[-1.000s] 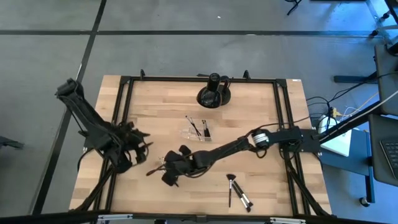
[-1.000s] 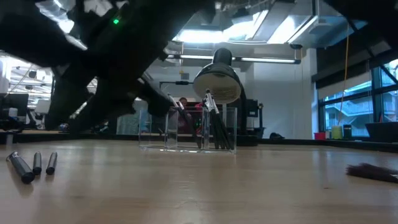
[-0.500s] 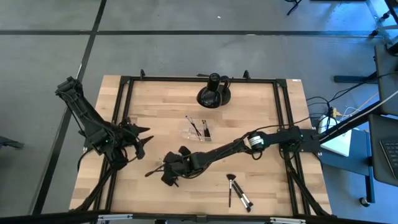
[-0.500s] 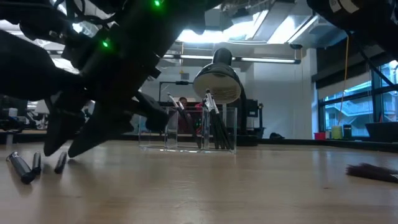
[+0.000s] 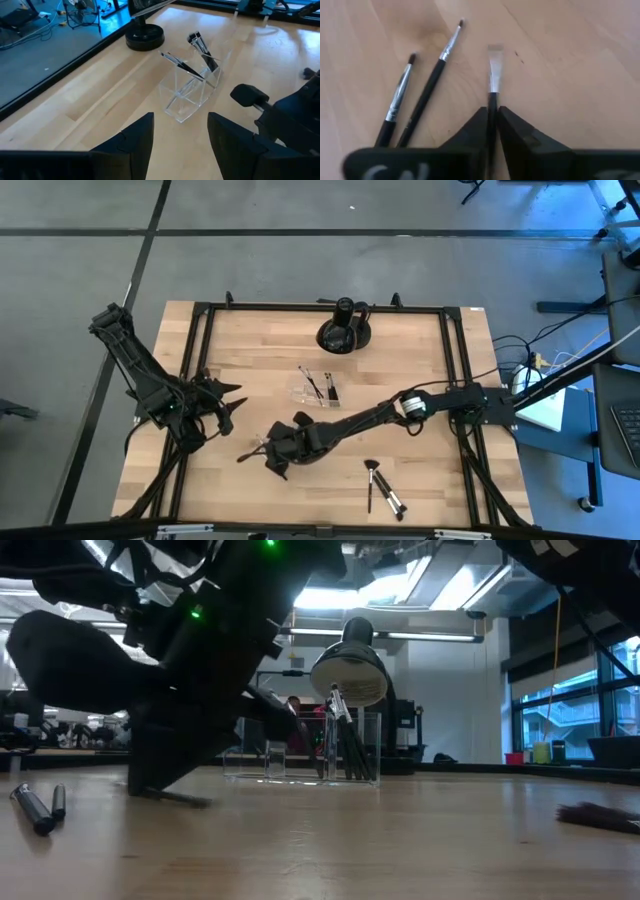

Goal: Pick & Place Makeup Supplies
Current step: Put the makeup brush into the transparent organizer

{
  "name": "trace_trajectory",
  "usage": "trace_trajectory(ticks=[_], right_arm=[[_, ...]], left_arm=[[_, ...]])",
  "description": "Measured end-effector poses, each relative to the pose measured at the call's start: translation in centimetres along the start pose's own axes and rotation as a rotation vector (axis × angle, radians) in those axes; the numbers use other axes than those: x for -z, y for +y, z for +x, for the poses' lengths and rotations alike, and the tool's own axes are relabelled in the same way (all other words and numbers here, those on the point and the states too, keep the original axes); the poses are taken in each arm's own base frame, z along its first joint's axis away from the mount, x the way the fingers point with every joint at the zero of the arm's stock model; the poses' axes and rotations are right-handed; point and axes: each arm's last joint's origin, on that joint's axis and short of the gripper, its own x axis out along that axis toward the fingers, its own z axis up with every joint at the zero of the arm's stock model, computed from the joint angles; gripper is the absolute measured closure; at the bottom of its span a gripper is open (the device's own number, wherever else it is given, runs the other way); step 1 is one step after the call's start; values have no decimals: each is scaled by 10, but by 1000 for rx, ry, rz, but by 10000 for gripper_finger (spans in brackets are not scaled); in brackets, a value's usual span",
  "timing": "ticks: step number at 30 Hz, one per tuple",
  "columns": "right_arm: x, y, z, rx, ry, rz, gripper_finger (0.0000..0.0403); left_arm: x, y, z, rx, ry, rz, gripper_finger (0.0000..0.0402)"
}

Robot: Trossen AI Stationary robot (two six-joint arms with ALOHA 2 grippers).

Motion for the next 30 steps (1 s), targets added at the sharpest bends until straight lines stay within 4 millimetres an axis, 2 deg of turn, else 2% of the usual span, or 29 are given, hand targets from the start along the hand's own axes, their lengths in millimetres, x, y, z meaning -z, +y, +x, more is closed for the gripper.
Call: trace_trajectory(ticks=[5, 15, 21, 26, 30], right_arm=[[2, -1, 0, -13, 48, -13, 393], [10, -6, -5, 57, 106, -42, 374], [11, -3, -35, 143, 75, -139, 385], [5, 4, -84, 214, -43, -156, 377], [11, 6, -108, 313, -119, -174, 375]], left_arm=[[0, 0, 0, 1, 1, -9, 222], [0, -1, 0, 10, 11, -20, 222], [0, -1, 0, 13, 15, -22, 222], [2, -5, 1, 17, 30, -18, 222], [3, -7, 2, 17, 34, -15, 222]])
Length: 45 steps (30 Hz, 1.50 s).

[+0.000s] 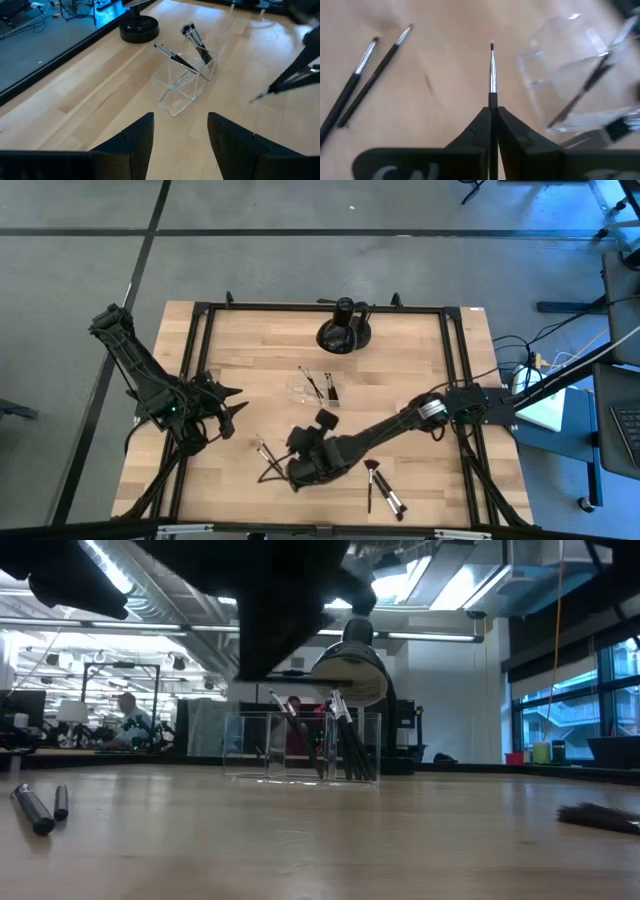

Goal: Pick & Place Makeup Supplies
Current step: Put the makeup brush into the transparent organizer

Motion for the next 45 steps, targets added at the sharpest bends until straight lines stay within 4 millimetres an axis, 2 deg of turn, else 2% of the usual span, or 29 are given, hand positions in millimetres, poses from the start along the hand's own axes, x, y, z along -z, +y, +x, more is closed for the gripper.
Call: trace_trajectory(ticks=[5, 11, 17, 21, 24, 27, 30, 33, 39, 42, 45], right_arm=[[-2, -15, -29, 151, -122, 8, 377], [-15, -30, -44, 198, -211, 65, 376], [-45, -43, -68, 59, -275, 113, 375], [-64, -43, -83, -179, -283, -7, 375], [-69, -45, -86, -301, -258, -59, 375], [-67, -47, -78, -315, -220, -85, 375], [-58, -45, -59, -312, -161, -101, 375], [-39, -37, -32, -336, -91, -110, 375], [3, -13, 12, -543, -45, -83, 375], [23, -11, 26, -549, -33, -54, 375], [37, -17, 30, -550, -62, -6, 375]], left_arm=[[0, -1, 0, 7, -3, -13, 222], [-1, -1, 0, 7, -6, -13, 222], [-1, -1, 0, 6, -7, -6, 222], [-1, -1, 0, 7, -6, -2, 222], [-1, -1, 0, 7, -6, -4, 222], [-1, -2, 0, 12, 1, -9, 222], [0, -2, 0, 21, 20, -12, 222], [0, -2, 0, 24, 28, -17, 222], [3, -5, 2, 20, 49, -3, 222], [5, -7, 3, 12, 55, 5, 222], [7, -9, 4, 7, 62, 4, 222]])
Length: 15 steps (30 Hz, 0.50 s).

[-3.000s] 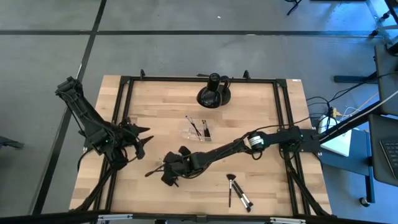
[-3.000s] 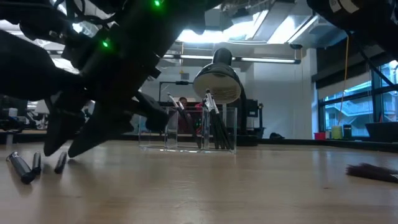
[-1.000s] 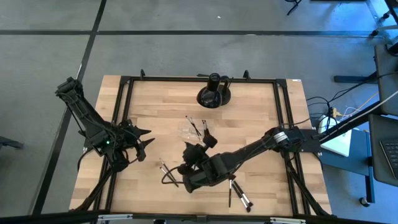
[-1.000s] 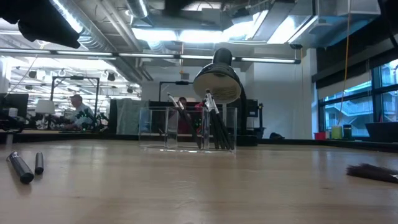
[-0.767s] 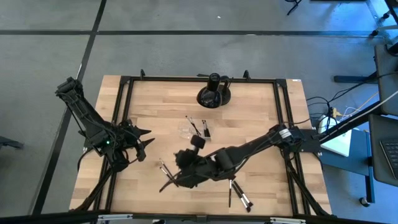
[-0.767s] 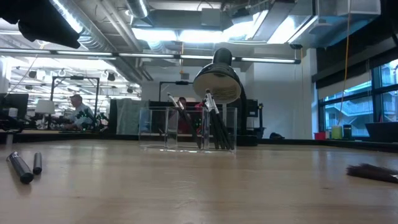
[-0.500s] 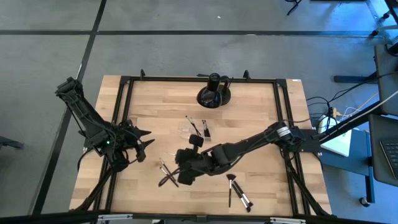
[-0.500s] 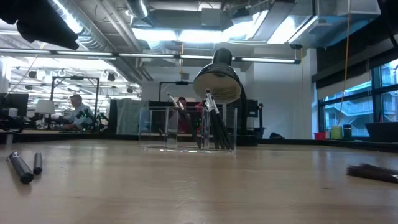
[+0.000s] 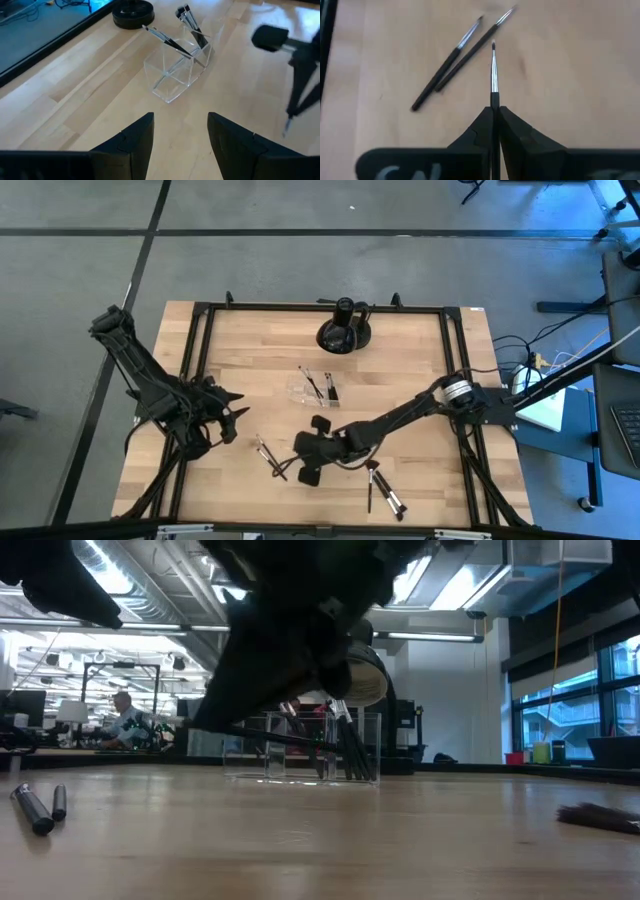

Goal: Pick & Place Makeup Supplies
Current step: Put the makeup brush into the transparent organizer

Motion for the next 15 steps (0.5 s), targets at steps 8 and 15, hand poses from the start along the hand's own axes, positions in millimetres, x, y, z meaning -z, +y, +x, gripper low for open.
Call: trace_trajectory(ticks=[8, 15], right_arm=[[33, -20, -39, -72, -288, 114, 375], [32, -45, -47, -28, -560, 147, 383]], left_arm=[[2, -2, 1, -3, 17, -13, 222], [1, -2, 2, -13, -11, -10, 222]])
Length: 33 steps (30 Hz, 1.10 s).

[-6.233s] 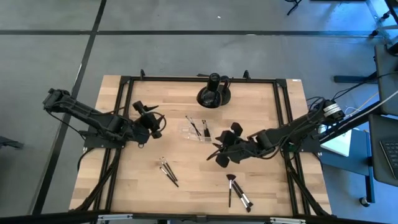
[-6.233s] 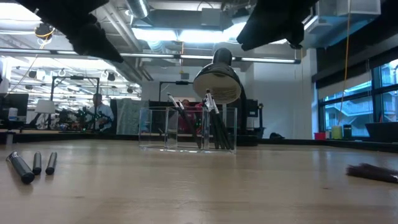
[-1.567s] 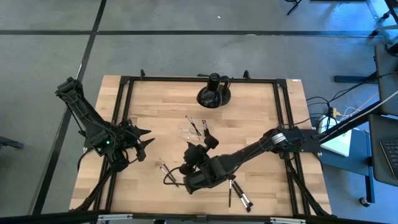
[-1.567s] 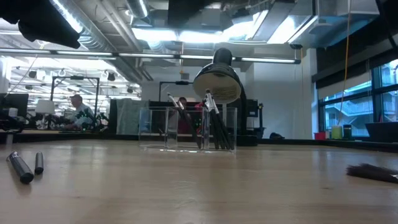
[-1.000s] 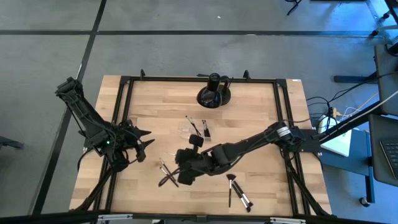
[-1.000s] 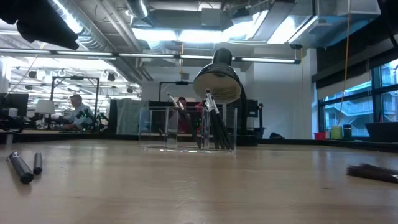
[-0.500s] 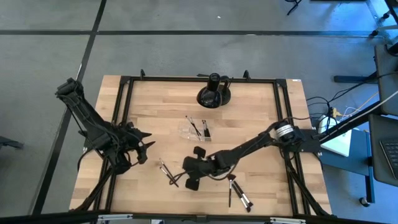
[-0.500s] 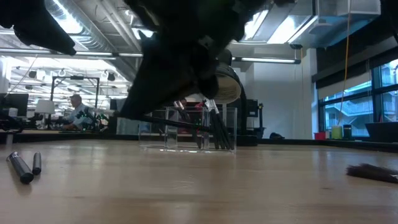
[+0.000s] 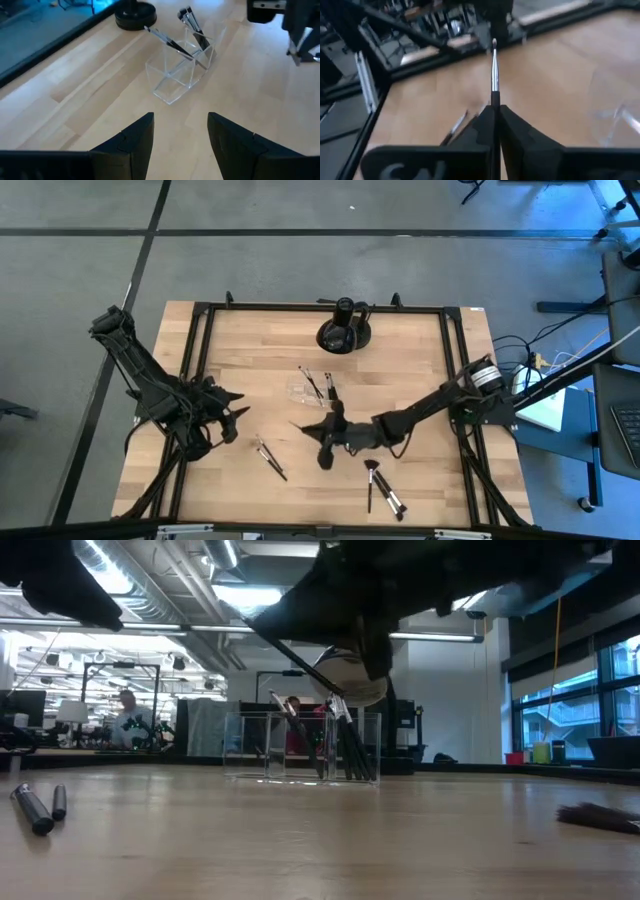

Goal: Pick & Place Makeup Supplies
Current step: Put the makeup brush into the transparent organizer

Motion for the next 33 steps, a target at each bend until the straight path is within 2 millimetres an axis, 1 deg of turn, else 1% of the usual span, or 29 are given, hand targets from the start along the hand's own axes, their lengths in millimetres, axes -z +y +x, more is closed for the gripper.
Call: trace_trajectory(ticks=[3, 9, 12, 15, 18, 22, 25, 29, 33], right_arm=[[-12, -10, 8, 71, -50, -23, 380], [-37, -23, 21, 262, -139, -145, 374], [-44, -31, 24, 351, -154, -192, 373], [-48, -42, 28, 415, -161, -198, 373], [-48, -53, 34, 445, -166, -183, 373], [-38, -66, 43, 480, -143, -179, 373], [-33, -69, 47, 503, -131, -198, 373], [-34, -70, 45, 580, -132, -262, 369], [-34, -71, 45, 577, -139, -238, 351]], left_arm=[[-2, 1, 1, -18, -29, 7, 222], [-6, 3, 7, -61, -40, 23, 222], [-7, 5, 9, -77, -39, 33, 222], [-8, 5, 11, -86, -31, 41, 222], [-8, 6, 12, -89, -20, 45, 222], [-8, 6, 13, -92, -19, 46, 222], [-8, 6, 13, -92, -19, 52, 222], [-8, 6, 13, -92, -19, 52, 222], [-8, 6, 13, -92, -19, 52, 222]])
